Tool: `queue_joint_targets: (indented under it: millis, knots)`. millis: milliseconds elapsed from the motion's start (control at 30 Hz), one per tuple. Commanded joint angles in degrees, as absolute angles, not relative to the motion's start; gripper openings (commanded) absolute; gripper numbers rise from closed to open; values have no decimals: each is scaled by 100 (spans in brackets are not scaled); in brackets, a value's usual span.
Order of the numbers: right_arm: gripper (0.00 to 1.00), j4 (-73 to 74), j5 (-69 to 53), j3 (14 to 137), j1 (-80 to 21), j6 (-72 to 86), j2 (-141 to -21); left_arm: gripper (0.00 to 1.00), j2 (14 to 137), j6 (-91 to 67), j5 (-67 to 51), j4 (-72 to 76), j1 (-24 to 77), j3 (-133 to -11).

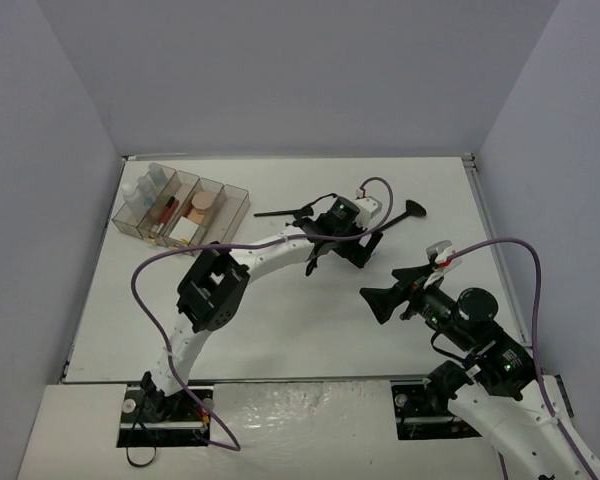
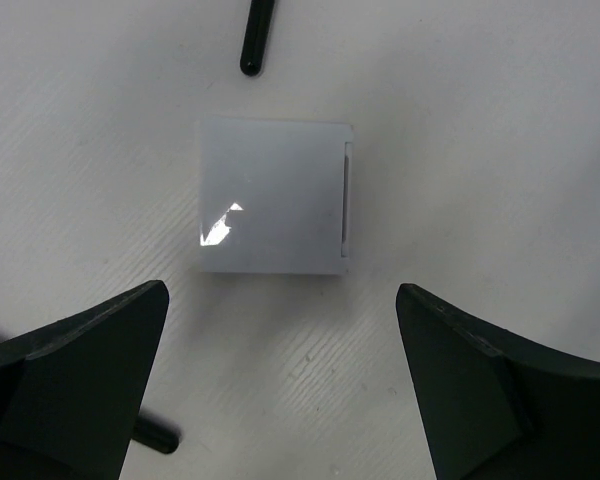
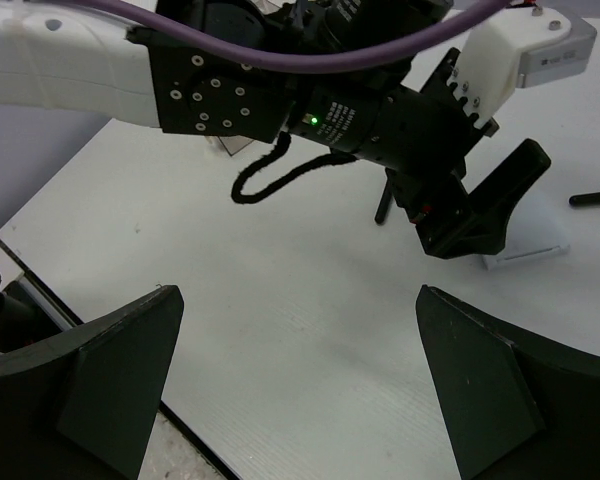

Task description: Organize the makeup

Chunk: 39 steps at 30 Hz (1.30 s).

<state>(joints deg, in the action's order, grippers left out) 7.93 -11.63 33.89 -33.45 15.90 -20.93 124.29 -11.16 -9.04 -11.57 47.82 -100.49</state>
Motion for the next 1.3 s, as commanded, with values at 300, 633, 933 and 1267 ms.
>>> queue_joint_targets:
  millis: [300, 633, 933, 1267]
  knots:
    - [100, 626, -1093, 3645, -3357, 1608, -2116, 97, 13386, -656, -492, -908, 4930, -11295]
    - [100, 642, -1047, 3588, -3357, 1608, -2083, 84, 13511, -593, -244, -1063, 5036, -11194]
    - [100, 606, -1037, 3516, -3357, 1608, -1967, 48, 12819, -721, -456, -1037, 5036, -10377]
    - [100, 593, -1015, 3485, -3357, 1613, -1723, 48, 11028, -456, 630, -1830, 4868, -9549]
